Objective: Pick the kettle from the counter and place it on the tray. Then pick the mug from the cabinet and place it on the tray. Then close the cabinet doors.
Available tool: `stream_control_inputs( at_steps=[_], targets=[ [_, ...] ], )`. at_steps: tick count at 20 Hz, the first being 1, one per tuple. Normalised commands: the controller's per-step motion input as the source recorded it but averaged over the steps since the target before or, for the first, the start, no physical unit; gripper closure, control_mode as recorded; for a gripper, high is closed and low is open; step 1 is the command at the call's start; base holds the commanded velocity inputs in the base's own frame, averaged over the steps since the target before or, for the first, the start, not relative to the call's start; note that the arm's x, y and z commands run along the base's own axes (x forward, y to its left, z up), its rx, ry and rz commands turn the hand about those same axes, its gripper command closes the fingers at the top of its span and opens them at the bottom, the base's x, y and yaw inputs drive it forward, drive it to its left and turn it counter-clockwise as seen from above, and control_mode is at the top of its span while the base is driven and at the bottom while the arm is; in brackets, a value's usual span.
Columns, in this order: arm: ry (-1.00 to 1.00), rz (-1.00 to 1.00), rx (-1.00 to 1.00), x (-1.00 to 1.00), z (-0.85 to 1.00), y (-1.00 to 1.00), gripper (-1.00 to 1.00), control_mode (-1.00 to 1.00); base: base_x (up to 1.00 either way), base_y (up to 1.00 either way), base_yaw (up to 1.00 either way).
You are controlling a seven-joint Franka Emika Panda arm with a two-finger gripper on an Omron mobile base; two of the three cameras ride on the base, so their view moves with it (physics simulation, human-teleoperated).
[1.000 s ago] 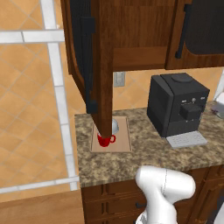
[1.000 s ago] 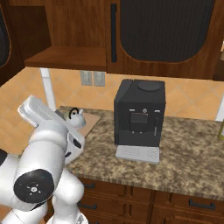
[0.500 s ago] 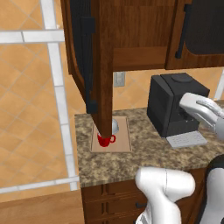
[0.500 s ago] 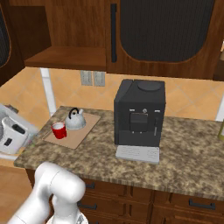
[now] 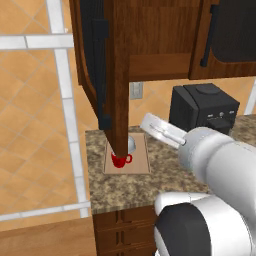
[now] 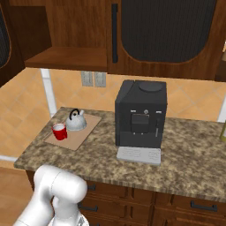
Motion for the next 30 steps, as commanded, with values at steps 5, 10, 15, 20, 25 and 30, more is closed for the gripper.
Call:
stream_control_inputs(
  at_steps=[5,10,15,20,25,30],
  targets=[
    [-0.04,-0.17,-0.06,-0.10,-0.03,0.79,1.00,-1.00,0.00,0.00,0.00],
    [-0.05,-0.18,-0.05,0.01,-0.15,0.85,1.00,-1.00,0.00,0.00,0.00],
    [-0.10,-0.21,-0.07,0.23,-0.25,0.96,1.00,-1.00,0.00,0.00,0.00],
    [-0.02,-0.21,-0.06,0.82,-0.28,0.92,1.00,-1.00,0.00,0.00,0.00],
    [0.00,-0.18,-0.03,1.00,-0.29,0.83,1.00,-1.00,0.00,0.00,0.00],
    [0.00,-0.20,-0.01,1.00,-0.22,0.69,1.00,-1.00,0.00,0.00,0.00]
  ],
)
